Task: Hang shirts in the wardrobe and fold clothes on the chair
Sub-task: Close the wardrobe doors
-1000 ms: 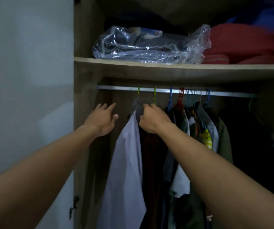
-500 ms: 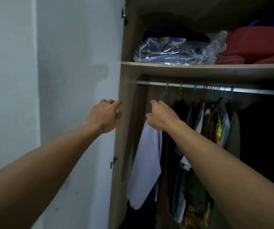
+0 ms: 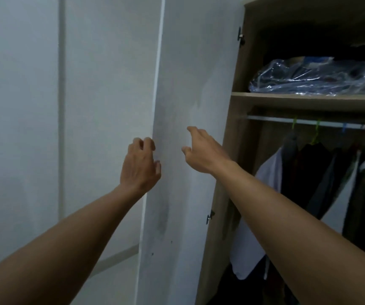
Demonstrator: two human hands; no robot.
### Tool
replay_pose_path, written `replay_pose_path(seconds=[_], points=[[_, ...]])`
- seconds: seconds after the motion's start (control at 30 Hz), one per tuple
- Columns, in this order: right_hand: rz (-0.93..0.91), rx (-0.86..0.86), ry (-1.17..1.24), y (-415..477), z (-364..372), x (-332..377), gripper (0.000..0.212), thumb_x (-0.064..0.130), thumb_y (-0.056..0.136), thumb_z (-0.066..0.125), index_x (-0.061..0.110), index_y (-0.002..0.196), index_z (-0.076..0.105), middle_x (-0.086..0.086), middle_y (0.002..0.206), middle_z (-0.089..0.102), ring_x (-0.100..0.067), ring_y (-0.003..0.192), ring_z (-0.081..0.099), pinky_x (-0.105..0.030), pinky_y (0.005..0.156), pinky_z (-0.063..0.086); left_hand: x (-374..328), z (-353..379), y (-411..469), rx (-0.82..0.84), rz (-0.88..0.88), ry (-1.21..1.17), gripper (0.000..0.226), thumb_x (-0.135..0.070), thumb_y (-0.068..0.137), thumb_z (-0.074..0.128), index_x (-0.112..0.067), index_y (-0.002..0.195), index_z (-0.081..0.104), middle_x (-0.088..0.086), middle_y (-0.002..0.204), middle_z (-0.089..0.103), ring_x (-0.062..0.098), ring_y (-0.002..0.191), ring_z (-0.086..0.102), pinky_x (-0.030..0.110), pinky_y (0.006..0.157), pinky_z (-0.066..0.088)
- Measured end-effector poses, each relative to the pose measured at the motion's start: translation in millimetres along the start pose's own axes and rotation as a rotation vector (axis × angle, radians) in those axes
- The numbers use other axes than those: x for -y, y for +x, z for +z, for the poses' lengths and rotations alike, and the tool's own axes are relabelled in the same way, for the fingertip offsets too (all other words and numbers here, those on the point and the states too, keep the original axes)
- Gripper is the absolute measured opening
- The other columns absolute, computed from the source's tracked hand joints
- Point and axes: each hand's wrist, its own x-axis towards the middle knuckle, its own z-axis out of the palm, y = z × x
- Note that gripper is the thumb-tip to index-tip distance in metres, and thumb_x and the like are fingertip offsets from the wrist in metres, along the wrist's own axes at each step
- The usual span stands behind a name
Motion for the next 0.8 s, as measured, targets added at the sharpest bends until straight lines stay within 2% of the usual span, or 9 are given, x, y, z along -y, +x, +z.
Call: replay_pose_path(seconds=[0.1, 0.13, 0.2, 0.3, 0.4, 0.53, 0.63, 0.7, 0.8], points=[[-0.101, -0.021, 0.009, 15.6, 11.9, 19.8, 0.068, 0.029, 0.103, 0.049, 0.018, 0.16, 0.013, -0.012, 0.166, 0.017, -0.031, 0.151, 0.021, -0.046, 0.12, 0.026, 23.4, 9.7, 2.9, 0.127, -0.215, -0.17, 0.06, -0.043, 0.088, 0.067, -0.012, 0.13, 0.037, 0.014, 0.122, 0.051, 0.03, 0.105, 0.056, 0.04, 0.084, 0.049], [-0.126, -0.016, 0.003, 19.8, 13.9, 24.8, 0.069, 0.027, 0.104, 0.048, 0.019, 0.161, 0.011, -0.012, 0.168, 0.011, -0.031, 0.153, 0.017, -0.046, 0.121, 0.023, 29.5, 14.3, 5.7, 0.23, -0.243, -0.216, 0.061, -0.046, 0.092, 0.062, -0.012, 0.136, 0.037, 0.014, 0.125, 0.056, 0.032, 0.108, 0.059, 0.04, 0.088, 0.049], [-0.148, -0.007, -0.01, 29.7, 18.3, 33.6, 0.069, 0.026, 0.104, 0.047, 0.022, 0.162, 0.01, -0.012, 0.169, 0.003, -0.032, 0.154, 0.012, -0.045, 0.121, 0.021, 39.9, 23.2, 10.8, 0.372, -0.207, -0.273, 0.047, -0.044, 0.1, 0.05, -0.012, 0.134, 0.046, 0.016, 0.123, 0.065, 0.035, 0.107, 0.062, 0.039, 0.088, 0.049], [-0.185, -0.023, -0.079, 41.5, 20.6, 38.7, 0.068, 0.028, 0.105, 0.045, 0.028, 0.162, 0.009, -0.013, 0.169, -0.004, -0.034, 0.155, 0.009, -0.051, 0.122, 0.022, 49.0, 28.9, 9.9, 0.297, -0.113, -0.3, 0.033, -0.035, 0.103, 0.044, -0.013, 0.124, 0.055, 0.015, 0.111, 0.072, 0.035, 0.095, 0.066, 0.043, 0.081, 0.053], [-0.194, -0.025, -0.142, 43.4, 17.9, 34.9, 0.065, 0.034, 0.106, 0.042, 0.035, 0.161, 0.008, -0.014, 0.169, -0.008, -0.036, 0.155, 0.005, -0.056, 0.123, 0.018, 51.5, 34.7, 4.6, 0.227, 0.011, -0.288, 0.029, -0.029, 0.101, 0.049, -0.011, 0.122, 0.059, 0.012, 0.105, 0.075, 0.033, 0.088, 0.071, 0.044, 0.077, 0.056], [-0.152, -0.032, -0.198, 31.3, 5.5, 22.6, 0.058, 0.045, 0.107, 0.034, 0.039, 0.16, 0.011, -0.013, 0.169, -0.009, -0.034, 0.156, 0.0, -0.054, 0.123, 0.013, 35.4, 38.5, -1.9, 0.105, 0.233, -0.38, 0.022, -0.026, 0.094, 0.061, -0.009, 0.108, 0.064, 0.001, 0.083, 0.077, 0.022, 0.067, 0.073, 0.037, 0.065, 0.058], [-0.109, -0.102, -0.255, 10.2, -12.3, 6.9, 0.055, 0.048, 0.106, 0.036, 0.036, 0.158, 0.024, -0.012, 0.169, -0.004, -0.034, 0.156, 0.002, -0.052, 0.123, 0.012, 7.1, 42.0, -6.5, 0.105, 0.399, -0.466, 0.028, -0.034, 0.089, 0.061, -0.009, 0.102, 0.062, -0.006, 0.073, 0.074, 0.013, 0.055, 0.07, 0.029, 0.058, 0.055], [-0.107, -0.196, -0.317, -3.4, -26.8, -4.9, 0.049, 0.048, 0.104, 0.042, 0.029, 0.15, 0.04, -0.013, 0.169, -0.001, -0.035, 0.155, 0.005, -0.053, 0.122, 0.014, -14.5, 48.1, -8.4, 0.145, 0.476, -0.51, 0.032, -0.043, 0.089, 0.061, -0.015, 0.102, 0.058, -0.01, 0.079, 0.072, 0.009, 0.055, 0.068, 0.027, 0.058, 0.054], [-0.096, -0.305, -0.454, -23.9, -48.7, -29.7, 0.039, 0.044, 0.101, 0.052, 0.022, 0.133, 0.055, -0.015, 0.169, 0.0, -0.036, 0.155, 0.003, -0.058, 0.123, 0.016, -50.8, 67.0, -9.7, 0.197, 0.483, -0.576, 0.039, -0.058, 0.085, 0.061, -0.027, 0.106, 0.052, -0.013, 0.098, 0.065, 0.005, 0.075, 0.068, 0.034, 0.063, 0.058]])
